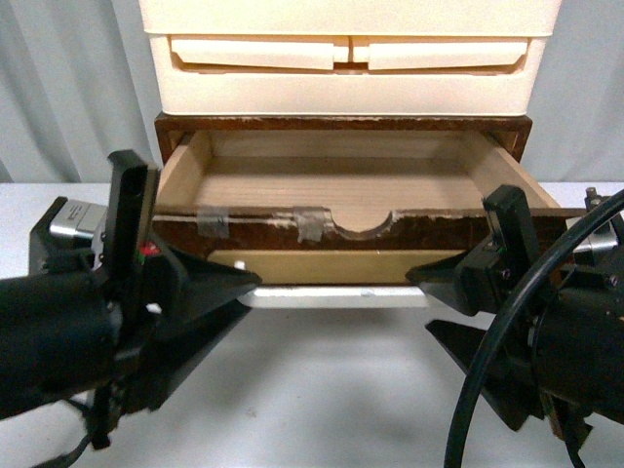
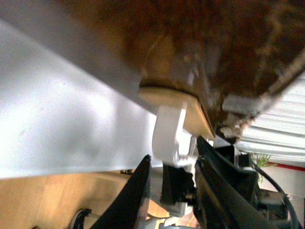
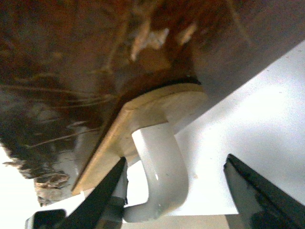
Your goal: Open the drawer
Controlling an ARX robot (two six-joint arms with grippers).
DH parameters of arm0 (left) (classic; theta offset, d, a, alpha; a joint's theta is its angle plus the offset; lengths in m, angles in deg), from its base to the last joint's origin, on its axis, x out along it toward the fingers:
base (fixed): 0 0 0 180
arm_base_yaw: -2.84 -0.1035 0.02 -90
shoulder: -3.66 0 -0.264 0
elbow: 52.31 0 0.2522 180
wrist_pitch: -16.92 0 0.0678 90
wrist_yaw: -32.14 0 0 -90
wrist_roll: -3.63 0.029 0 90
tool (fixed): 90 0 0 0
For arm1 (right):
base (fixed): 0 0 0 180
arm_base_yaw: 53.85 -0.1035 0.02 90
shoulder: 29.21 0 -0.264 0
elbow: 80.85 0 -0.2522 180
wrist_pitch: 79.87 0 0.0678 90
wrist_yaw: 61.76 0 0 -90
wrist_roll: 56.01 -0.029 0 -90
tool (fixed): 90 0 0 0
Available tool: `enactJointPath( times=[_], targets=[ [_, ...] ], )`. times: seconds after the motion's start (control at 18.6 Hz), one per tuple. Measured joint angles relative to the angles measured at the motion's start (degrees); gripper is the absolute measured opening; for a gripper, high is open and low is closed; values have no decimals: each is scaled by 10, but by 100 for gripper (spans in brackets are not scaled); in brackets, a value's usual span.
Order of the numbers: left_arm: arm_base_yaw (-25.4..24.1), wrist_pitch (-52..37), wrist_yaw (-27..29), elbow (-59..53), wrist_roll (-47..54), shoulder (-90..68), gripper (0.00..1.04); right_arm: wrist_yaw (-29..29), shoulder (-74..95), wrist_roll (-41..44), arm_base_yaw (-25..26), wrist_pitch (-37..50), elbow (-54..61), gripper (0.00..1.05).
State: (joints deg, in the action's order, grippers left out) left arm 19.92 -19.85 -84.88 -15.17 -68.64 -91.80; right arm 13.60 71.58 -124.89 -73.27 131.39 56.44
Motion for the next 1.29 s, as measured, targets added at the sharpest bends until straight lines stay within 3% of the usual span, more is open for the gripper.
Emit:
enactJointPath(
  times=[0.05,0.11,0.16,0.27,0.38,0.48,0.54,0.75,0.86,0.92,1.02,1.29],
  targets=[
    [-11,79,1,-14,50,78,57,28,-37,45,3,-57,4,85],
    [-30,178,41,-14,160,154,82,105,-39,139,-8,64,31,93],
    [2,-94,275,-101,381,91,62,266,-7,354,-7,223,117,73],
    [-42,-191,402,-155,555,143,42,311,-78,530,48,287,168,53],
    [-53,-149,381,-160,658,231,22,273,-158,636,57,292,199,31],
    [-80,-61,368,-185,697,313,1,257,-219,669,90,263,235,10],
    [-89,-42,359,-191,704,352,2,249,-257,678,99,240,244,2],
    [-118,48,327,-217,712,468,2,213,-408,685,132,106,271,2],
    [-165,93,275,-221,713,525,2,200,-511,685,141,26,271,2],
    [-174,113,278,-224,713,550,2,167,-545,685,167,-4,272,2],
    [-170,167,271,-228,713,605,2,152,-599,685,198,-59,282,2],
    [-170,267,270,-229,713,713,2,148,-723,685,194,-170,283,2]
  ],
)
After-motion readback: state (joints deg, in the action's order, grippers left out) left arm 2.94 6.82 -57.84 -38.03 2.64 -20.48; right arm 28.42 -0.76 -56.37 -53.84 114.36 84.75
